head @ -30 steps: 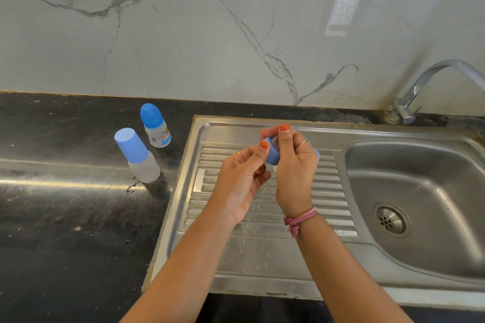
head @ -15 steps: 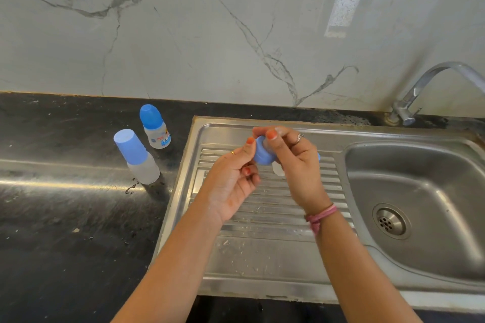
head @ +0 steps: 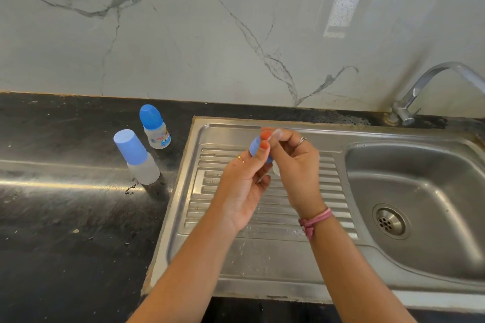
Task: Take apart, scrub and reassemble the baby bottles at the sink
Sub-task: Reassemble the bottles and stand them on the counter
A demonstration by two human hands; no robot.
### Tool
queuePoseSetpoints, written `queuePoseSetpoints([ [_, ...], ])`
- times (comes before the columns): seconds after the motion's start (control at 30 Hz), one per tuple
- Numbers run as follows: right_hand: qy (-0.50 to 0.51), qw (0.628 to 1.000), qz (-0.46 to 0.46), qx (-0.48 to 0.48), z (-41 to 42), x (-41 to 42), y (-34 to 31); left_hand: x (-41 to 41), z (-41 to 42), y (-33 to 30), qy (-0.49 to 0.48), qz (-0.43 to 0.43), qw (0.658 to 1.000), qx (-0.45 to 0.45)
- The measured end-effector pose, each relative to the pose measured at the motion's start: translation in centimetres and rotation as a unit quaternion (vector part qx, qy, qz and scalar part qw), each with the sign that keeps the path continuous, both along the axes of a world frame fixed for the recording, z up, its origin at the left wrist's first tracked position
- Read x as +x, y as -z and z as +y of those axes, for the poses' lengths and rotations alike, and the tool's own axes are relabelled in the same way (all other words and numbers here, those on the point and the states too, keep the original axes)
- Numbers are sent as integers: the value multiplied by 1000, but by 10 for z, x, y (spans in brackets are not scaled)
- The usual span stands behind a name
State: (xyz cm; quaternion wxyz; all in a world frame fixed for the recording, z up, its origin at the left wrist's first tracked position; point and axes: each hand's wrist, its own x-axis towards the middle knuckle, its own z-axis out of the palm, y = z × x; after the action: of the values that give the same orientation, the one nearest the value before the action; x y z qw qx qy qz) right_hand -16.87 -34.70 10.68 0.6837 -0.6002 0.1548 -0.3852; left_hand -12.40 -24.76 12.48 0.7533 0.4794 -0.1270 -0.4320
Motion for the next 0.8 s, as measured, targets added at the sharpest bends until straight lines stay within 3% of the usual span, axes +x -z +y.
queuePoseSetpoints([
  [0.17,22,992,-97,-82,6,2,0,-7,-6,-6,-30,13,999,-27],
  [0.43,134,970,-40,-198,7,7,-8,-2,-10,-12,-41,6,999,-21],
  [0.8,110,989,-61,80,22,15,-23,0,-11,-15,-34,-45,998,-2],
])
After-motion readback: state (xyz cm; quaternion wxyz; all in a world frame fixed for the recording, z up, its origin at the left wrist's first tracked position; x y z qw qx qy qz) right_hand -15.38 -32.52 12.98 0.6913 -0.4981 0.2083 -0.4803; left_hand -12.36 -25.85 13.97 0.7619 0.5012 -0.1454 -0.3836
